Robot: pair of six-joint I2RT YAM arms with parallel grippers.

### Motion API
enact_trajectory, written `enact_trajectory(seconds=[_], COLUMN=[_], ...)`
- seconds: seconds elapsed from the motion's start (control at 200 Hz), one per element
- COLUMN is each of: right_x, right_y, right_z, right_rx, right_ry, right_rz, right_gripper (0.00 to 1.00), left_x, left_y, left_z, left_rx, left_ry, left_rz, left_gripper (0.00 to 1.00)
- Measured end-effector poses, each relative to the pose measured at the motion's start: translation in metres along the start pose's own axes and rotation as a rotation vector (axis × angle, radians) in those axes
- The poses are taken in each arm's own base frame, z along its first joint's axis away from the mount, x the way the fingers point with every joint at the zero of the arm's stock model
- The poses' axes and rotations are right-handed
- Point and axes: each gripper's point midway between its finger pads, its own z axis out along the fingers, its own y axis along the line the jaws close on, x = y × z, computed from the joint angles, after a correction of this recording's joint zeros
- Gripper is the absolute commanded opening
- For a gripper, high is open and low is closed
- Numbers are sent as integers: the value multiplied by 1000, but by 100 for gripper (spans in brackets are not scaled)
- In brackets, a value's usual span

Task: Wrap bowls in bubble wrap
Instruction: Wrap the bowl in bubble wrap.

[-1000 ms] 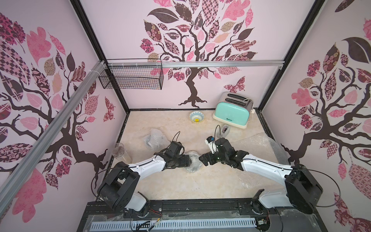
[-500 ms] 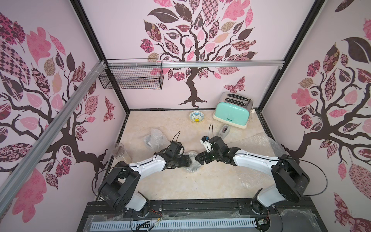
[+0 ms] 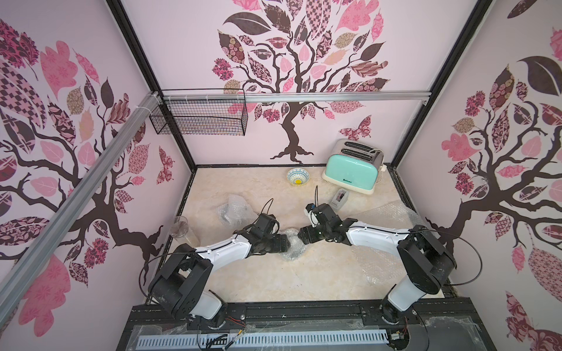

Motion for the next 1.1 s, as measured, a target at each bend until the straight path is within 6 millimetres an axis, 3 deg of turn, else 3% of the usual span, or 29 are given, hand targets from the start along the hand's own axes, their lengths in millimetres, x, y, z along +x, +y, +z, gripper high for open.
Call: enact_trajectory(seconds=[0.34, 0.535, 0.77, 0.875, 1.1], right_x=[7, 18, 33, 31, 24], right_y=[5, 10, 19, 21, 23], right_z=[-2, -10, -16, -19, -32], right_rx=[-45, -96, -165, -173, -169], right_ry=[14, 29, 63, 56, 28], right_rz=[31, 51, 90, 96, 92], right_gripper=[58, 54, 55, 61, 64], left_x=[-5, -17, -23, -23, -23], left_y=[5, 9, 6, 6, 5], left_z=[-1, -4, 2, 3, 4], left_rx=[-7, -28, -29, -25, -17], left_ry=[-14, -35, -28, -26, -25], left_rz=[-19, -51, -54, -54, -50], left_gripper=[78, 79, 77, 76, 76])
